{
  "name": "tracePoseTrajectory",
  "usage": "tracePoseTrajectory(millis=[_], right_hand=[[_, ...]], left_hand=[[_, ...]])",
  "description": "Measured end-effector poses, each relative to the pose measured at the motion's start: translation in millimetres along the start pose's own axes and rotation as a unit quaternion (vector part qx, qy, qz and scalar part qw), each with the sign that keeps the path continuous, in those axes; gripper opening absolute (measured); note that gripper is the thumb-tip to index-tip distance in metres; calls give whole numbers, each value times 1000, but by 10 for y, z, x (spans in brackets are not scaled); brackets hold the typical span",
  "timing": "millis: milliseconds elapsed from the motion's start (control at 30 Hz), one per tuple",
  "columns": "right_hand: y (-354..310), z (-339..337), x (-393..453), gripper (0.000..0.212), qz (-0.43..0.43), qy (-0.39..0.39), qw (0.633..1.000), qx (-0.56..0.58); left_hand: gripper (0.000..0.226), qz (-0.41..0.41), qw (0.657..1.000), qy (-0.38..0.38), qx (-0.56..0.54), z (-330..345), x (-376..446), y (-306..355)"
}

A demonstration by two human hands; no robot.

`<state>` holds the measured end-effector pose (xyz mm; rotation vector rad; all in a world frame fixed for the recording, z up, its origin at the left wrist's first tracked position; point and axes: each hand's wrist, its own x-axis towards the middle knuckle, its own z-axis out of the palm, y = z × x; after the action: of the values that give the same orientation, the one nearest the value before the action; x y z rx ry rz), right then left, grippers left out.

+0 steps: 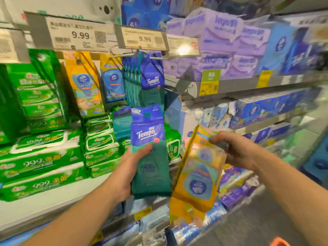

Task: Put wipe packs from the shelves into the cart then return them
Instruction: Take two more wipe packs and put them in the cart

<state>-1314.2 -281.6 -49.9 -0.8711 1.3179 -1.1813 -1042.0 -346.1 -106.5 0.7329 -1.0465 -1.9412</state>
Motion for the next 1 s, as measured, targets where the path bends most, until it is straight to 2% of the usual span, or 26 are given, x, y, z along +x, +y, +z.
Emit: tracePoseTrajectory(millis=[67,133,200,300,367,433,467,533,600,667,767,833,900,1000], right_hand=[[32,-262,-182,36,-18,12,993,114],[63,-429,-384,44,-29,19,986,164],[101,-508,-564,40,-44,43,976,209],[231,-451,-765,62,-94,90,943,305],[351,-250,-863,52,-132,113,915,363],[503,-7,-917,39,-147,145,894,396],[600,97,-939,32,-150,160,880,420],[787,292,-1029,25,-159,185,851,464],[1025,412,-1154,38,-171,222,862,423],[1238,482,-1351,57,-166,275,901,292],[1384,499,-1778,65,-112,299,939,123],[1391,482,-2061,61,-64,273,959,48],[1438,469,-2324,58,-27,272,962,15],[1658,419,-2599,59,-8,339,940,36]], left_hand=[[43,-8,1000,-1,7,88,77,-120],[36,2,1000,-7,6,172,147,-251],[33,23,1000,5,18,249,209,-392],[31,32,999,14,21,387,211,-582],[38,21,1000,-4,21,465,143,-685],[60,9,999,-23,36,531,73,-747],[64,9,998,-39,42,562,47,-773],[57,21,997,-62,45,605,29,-838],[66,30,996,-69,41,646,-14,-869],[83,24,996,-83,22,659,-52,-926],[79,33,990,-131,33,715,-139,-1043],[72,36,985,-163,47,810,-263,-1131],[70,14,980,-190,48,927,-410,-1296],[80,-37,968,-245,37,1143,-676,-1586]])
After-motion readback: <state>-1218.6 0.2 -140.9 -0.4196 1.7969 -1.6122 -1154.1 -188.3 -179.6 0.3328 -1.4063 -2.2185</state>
